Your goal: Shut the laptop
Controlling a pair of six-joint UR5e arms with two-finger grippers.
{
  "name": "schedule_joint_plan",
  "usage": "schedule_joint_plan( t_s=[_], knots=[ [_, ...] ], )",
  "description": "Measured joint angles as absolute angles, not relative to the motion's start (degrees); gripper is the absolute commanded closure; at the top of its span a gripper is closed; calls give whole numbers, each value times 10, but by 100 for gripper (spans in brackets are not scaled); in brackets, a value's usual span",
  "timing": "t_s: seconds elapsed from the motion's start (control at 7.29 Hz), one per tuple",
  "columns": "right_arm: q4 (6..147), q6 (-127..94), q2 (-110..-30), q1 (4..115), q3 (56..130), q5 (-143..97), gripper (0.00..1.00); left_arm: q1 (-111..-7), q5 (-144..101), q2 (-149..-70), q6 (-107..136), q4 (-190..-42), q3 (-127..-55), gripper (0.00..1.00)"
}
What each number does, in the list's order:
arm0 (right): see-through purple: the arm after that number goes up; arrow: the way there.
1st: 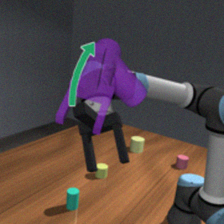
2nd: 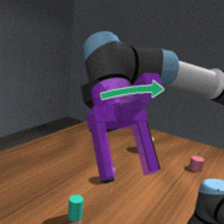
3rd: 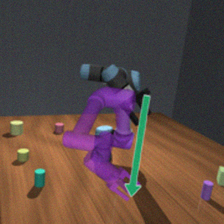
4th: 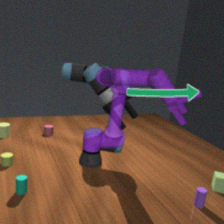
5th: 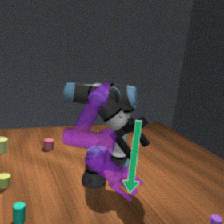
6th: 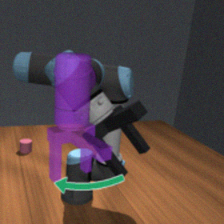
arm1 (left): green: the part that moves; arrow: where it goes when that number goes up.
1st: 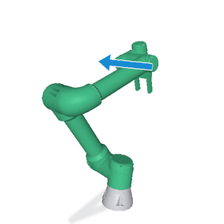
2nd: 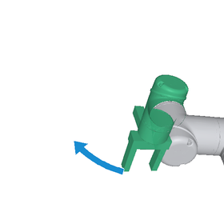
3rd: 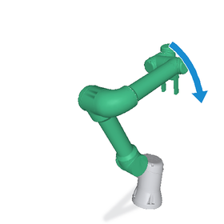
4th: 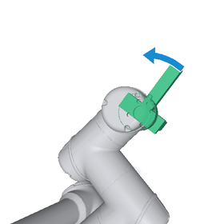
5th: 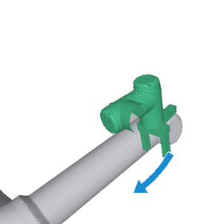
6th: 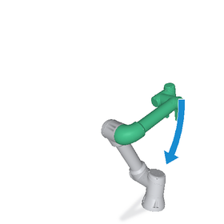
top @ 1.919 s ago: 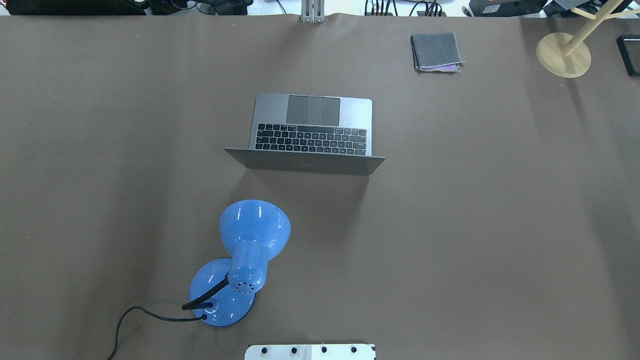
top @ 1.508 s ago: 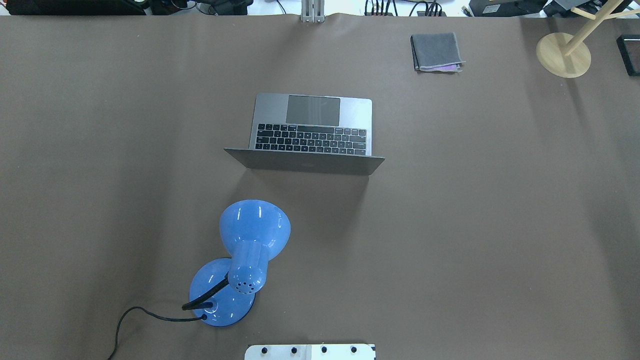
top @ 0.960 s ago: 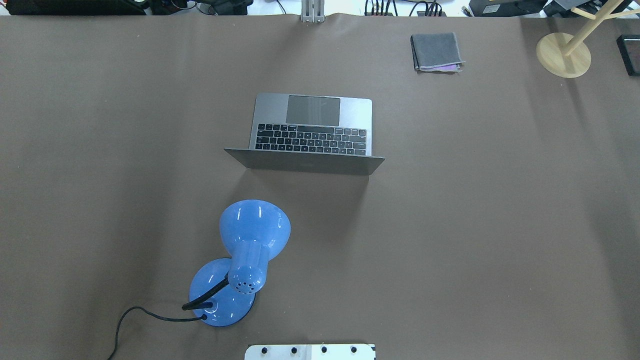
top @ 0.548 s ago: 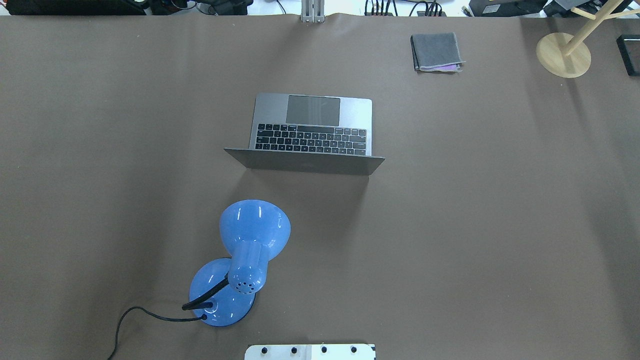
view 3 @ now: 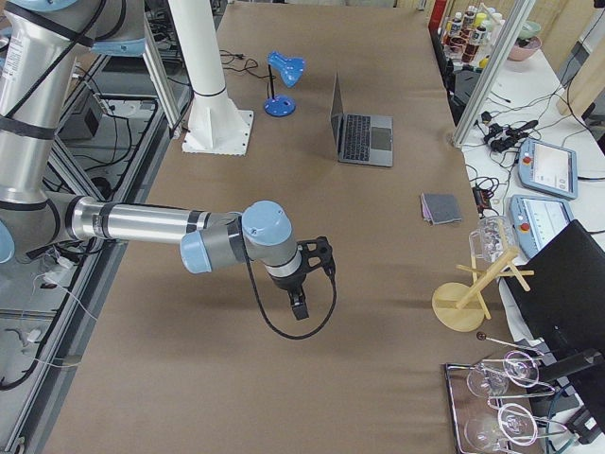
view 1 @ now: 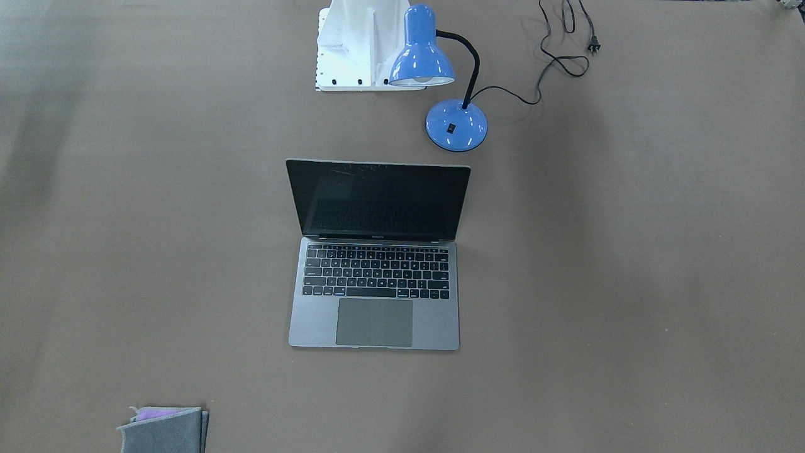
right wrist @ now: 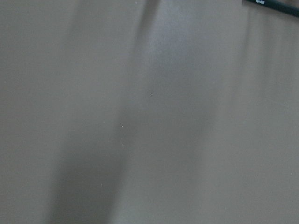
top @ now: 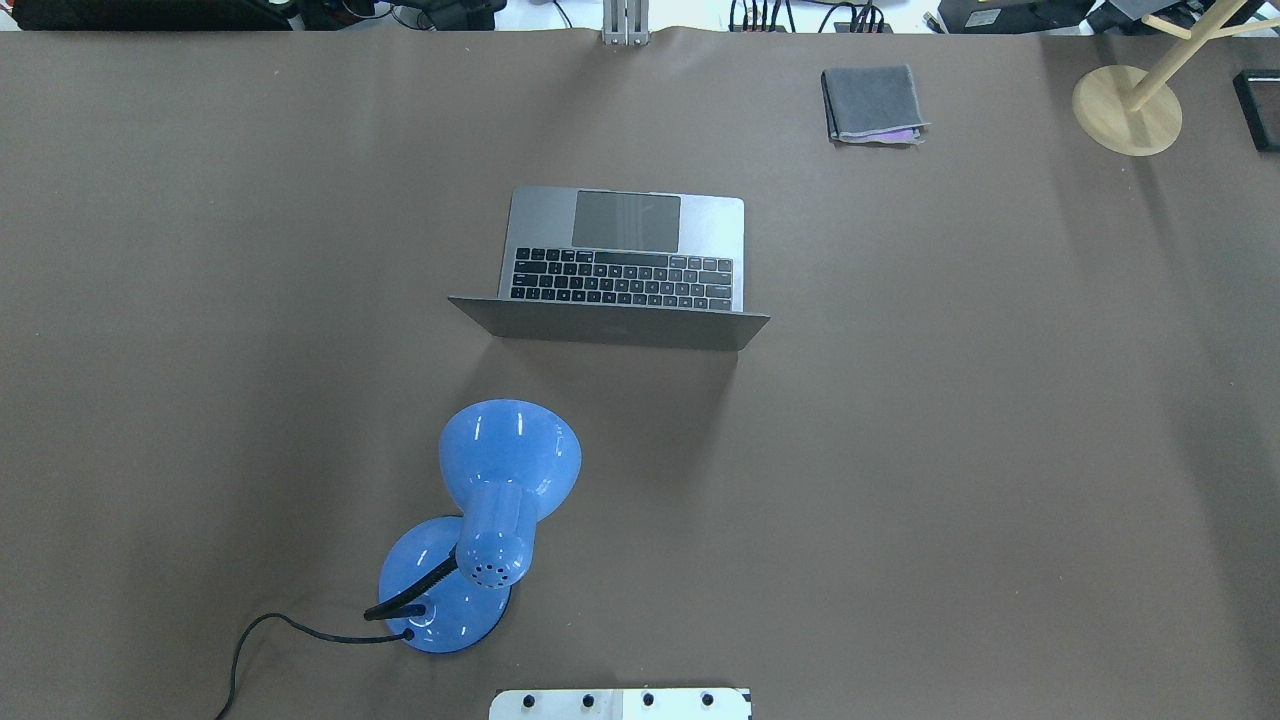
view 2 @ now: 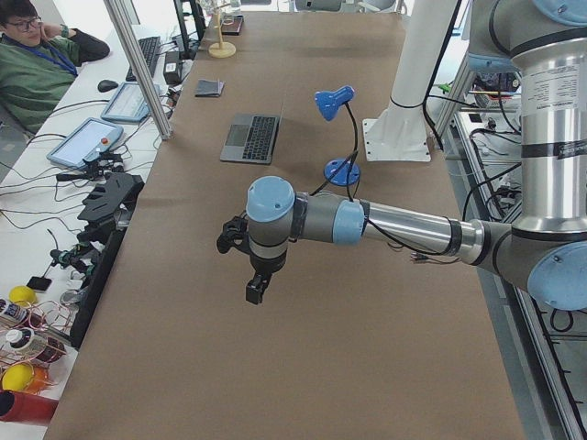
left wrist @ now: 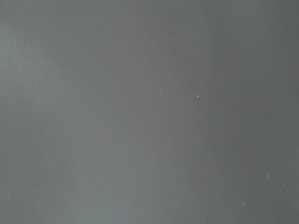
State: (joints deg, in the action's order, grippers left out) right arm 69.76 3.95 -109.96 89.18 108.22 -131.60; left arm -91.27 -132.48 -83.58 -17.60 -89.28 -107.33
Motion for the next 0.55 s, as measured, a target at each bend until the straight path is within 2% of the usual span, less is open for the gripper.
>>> schedule_joint_plan(
  t_s=[0.27,0.55],
  knots=[
    [694,44,-1069,891,1081,-1316,0,-912,-1323,-856,-175,-1017,-1046,1],
    [693,44,-1061,890,1080,-1319,0,-911,-1328,-867,-176,-1067,-1031,1]
  ],
)
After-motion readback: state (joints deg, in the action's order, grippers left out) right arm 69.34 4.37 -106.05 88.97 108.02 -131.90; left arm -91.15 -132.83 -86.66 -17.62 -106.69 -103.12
